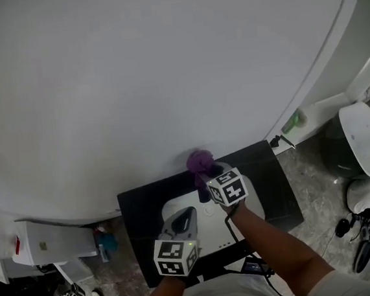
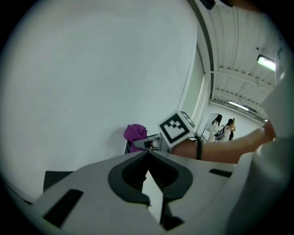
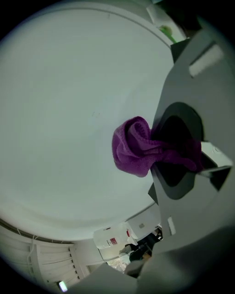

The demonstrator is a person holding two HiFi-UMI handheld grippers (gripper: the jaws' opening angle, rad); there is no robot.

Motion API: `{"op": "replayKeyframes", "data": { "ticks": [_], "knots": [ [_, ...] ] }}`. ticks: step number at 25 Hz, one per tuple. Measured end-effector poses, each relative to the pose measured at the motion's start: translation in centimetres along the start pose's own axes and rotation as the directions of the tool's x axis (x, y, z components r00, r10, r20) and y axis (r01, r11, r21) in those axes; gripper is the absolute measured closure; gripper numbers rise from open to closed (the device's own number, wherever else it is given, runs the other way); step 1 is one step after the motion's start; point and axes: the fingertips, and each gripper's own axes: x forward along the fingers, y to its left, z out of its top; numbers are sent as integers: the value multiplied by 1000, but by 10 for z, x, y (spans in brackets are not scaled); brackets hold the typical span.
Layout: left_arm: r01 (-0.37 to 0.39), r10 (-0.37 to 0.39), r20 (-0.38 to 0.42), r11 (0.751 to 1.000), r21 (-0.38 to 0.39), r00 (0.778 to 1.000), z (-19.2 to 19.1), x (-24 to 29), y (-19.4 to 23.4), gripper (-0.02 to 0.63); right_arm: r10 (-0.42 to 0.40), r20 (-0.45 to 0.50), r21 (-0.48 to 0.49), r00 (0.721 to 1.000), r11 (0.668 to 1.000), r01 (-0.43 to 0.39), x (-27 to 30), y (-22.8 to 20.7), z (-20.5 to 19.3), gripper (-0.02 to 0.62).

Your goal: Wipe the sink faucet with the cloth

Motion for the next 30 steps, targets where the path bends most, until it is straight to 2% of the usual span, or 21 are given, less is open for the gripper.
{"op": "replayKeyframes", "data": {
  "ticks": [2,6,10,14,17,21,23,26,28,30],
  "knots": [
    [-2,2,0,1000,-5,1000,0,1,3,598,40,-9,20,999,999,-39,-19,22,-27,499],
    [0,0,-2,1000,-3,1000,-3,1,5,598,121,-112,41,986,992,-117,-33,62,-94,499],
    [9,-9,-9,1000,-13,1000,-5,-2,2,598,65,-95,-26,993,997,-68,-7,42,-82,499],
    [8,-8,-7,1000,-8,1000,-4,-4,2,598,76,-122,-14,990,997,-78,16,38,-84,499],
    [7,-7,-8,1000,-6,1000,-3,-7,5,598,84,-112,-1,990,996,-84,0,51,-100,499],
    [5,-5,-2,1000,-14,1000,-3,-9,9,598,111,-206,-5,972,993,-114,-28,71,-140,499],
    [7,-7,-1,1000,-12,1000,-3,-10,9,598,94,-179,-40,979,994,-103,-35,70,-131,499],
    [7,-7,0,1000,-15,1000,-2,-7,8,598,65,-103,-59,993,996,-72,-22,50,-89,499],
    [4,-4,-1,1000,-15,1000,-1,-6,7,598,71,-124,-52,990,996,-78,-1,40,-82,499],
    [6,-6,-2,1000,-10,1000,0,-7,3,598,83,-156,-50,984,995,-91,9,41,-91,499]
  ]
}}
